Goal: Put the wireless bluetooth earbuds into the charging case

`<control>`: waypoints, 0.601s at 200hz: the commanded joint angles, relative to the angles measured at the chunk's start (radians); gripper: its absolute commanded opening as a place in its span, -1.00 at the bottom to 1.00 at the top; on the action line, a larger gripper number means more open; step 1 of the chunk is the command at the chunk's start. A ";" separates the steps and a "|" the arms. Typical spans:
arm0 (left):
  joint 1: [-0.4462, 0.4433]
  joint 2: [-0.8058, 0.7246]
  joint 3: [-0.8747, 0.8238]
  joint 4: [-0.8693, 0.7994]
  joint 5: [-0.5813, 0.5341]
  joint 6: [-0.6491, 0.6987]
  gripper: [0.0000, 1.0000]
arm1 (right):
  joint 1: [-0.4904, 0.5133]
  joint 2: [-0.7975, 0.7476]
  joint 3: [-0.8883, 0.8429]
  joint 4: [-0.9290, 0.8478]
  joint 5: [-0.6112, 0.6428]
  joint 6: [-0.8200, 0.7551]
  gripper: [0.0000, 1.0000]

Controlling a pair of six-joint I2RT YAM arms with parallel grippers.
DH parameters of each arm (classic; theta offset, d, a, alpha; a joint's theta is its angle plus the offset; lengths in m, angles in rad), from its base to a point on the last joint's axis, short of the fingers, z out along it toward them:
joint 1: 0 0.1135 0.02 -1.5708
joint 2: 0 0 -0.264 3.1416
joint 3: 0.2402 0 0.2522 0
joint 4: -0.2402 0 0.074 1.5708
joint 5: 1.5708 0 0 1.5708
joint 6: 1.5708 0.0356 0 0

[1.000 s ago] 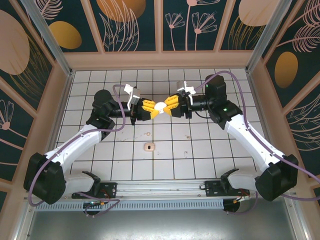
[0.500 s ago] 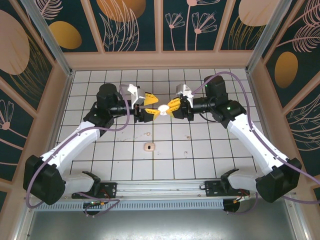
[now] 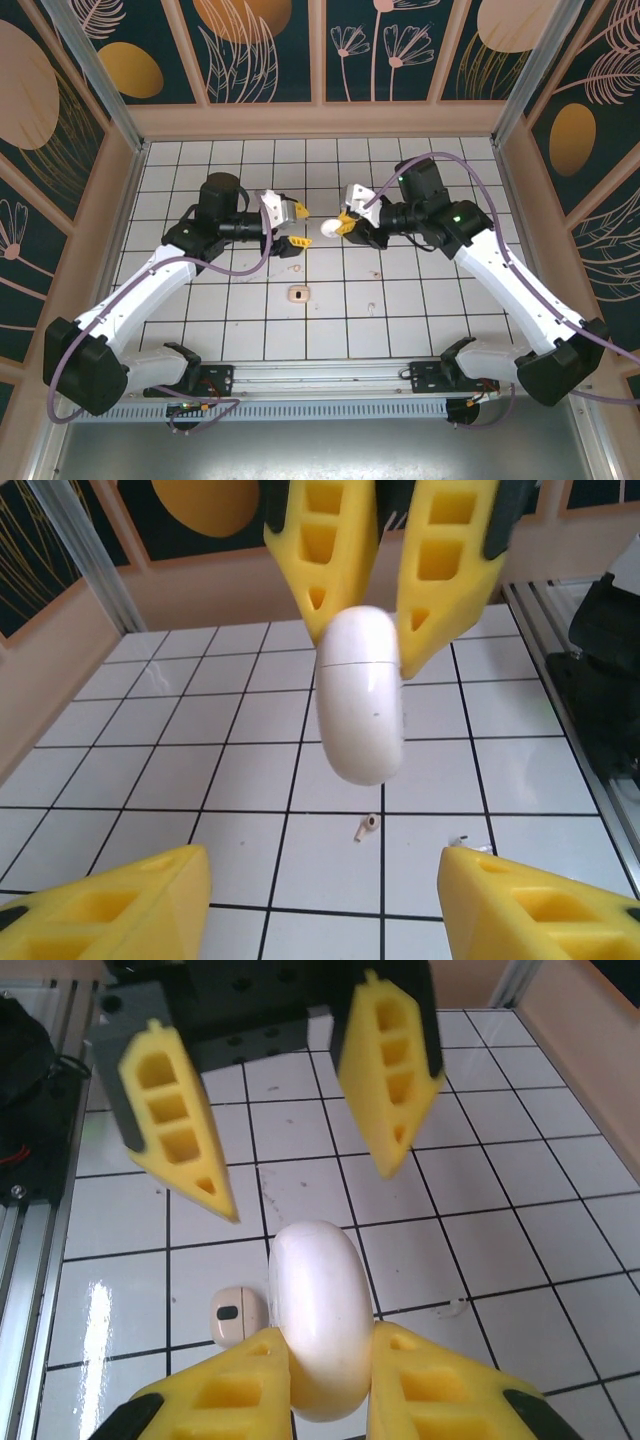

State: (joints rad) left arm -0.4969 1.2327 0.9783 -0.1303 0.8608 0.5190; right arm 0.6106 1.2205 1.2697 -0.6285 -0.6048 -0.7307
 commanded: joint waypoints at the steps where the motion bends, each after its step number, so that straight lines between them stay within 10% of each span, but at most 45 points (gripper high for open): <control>1: -0.005 0.014 0.015 -0.052 0.041 0.054 0.20 | 0.045 0.031 0.060 -0.049 0.098 -0.067 -0.61; 120: -0.006 0.040 0.021 -0.075 0.072 0.040 0.05 | 0.135 0.150 0.121 -0.038 0.085 -0.136 -0.59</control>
State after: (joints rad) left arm -0.4969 1.2602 0.9783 -0.1913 0.8955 0.5537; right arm 0.7322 1.3571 1.3434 -0.6632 -0.5198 -0.8406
